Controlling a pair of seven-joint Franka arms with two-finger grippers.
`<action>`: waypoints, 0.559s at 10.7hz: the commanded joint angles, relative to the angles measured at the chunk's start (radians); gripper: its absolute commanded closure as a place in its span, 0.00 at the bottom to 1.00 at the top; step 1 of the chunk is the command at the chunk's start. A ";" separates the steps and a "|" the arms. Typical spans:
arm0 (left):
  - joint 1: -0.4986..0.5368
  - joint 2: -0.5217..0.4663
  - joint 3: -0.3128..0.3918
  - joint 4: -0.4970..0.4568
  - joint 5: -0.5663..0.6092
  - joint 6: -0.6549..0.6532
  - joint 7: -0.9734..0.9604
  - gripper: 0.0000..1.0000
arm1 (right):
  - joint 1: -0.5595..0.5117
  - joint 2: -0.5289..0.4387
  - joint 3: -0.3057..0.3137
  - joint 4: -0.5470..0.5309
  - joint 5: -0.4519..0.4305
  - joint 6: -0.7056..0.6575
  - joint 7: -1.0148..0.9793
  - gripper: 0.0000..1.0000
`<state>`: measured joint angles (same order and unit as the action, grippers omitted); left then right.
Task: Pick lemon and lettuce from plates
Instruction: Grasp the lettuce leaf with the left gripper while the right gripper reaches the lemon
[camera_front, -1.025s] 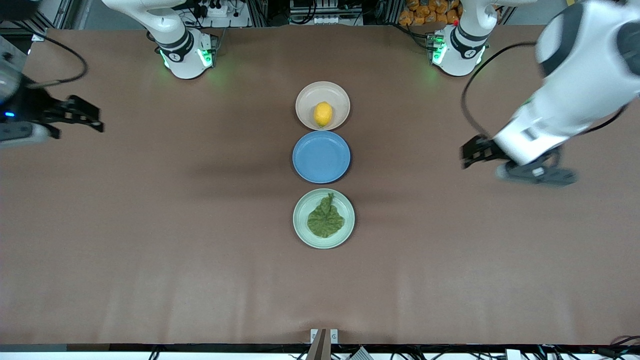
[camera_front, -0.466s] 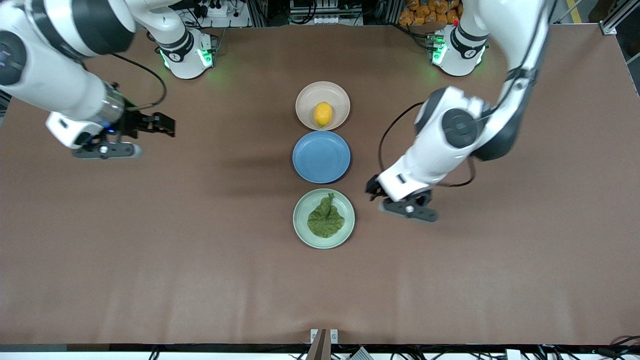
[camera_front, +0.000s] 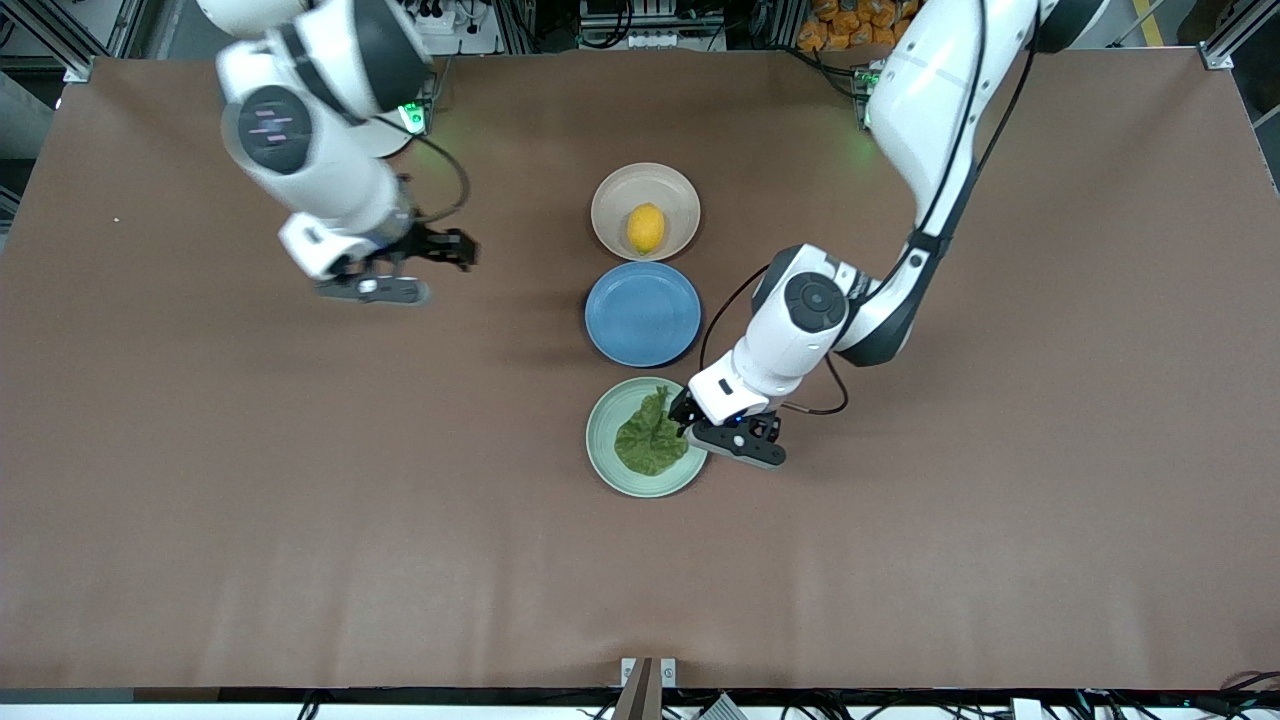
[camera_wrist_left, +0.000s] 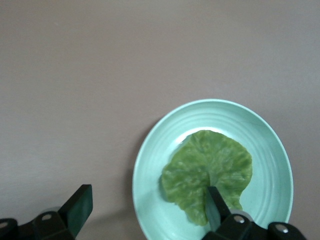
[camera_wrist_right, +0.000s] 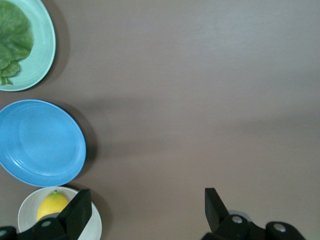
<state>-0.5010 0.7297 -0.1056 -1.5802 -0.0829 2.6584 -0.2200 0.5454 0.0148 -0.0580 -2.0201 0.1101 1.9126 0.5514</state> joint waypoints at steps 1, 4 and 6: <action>-0.063 0.028 0.015 0.029 0.005 0.029 -0.039 0.00 | 0.036 -0.009 -0.010 -0.121 0.066 0.111 0.022 0.00; -0.155 0.048 0.062 0.029 0.020 0.058 -0.163 0.00 | 0.090 0.029 -0.010 -0.117 0.098 0.117 0.059 0.00; -0.209 0.101 0.127 0.032 0.026 0.109 -0.174 0.03 | 0.134 0.072 -0.010 -0.118 0.143 0.138 0.091 0.00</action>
<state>-0.6532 0.7684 -0.0545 -1.5654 -0.0808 2.7015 -0.3543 0.6255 0.0418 -0.0586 -2.1358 0.2037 2.0200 0.6041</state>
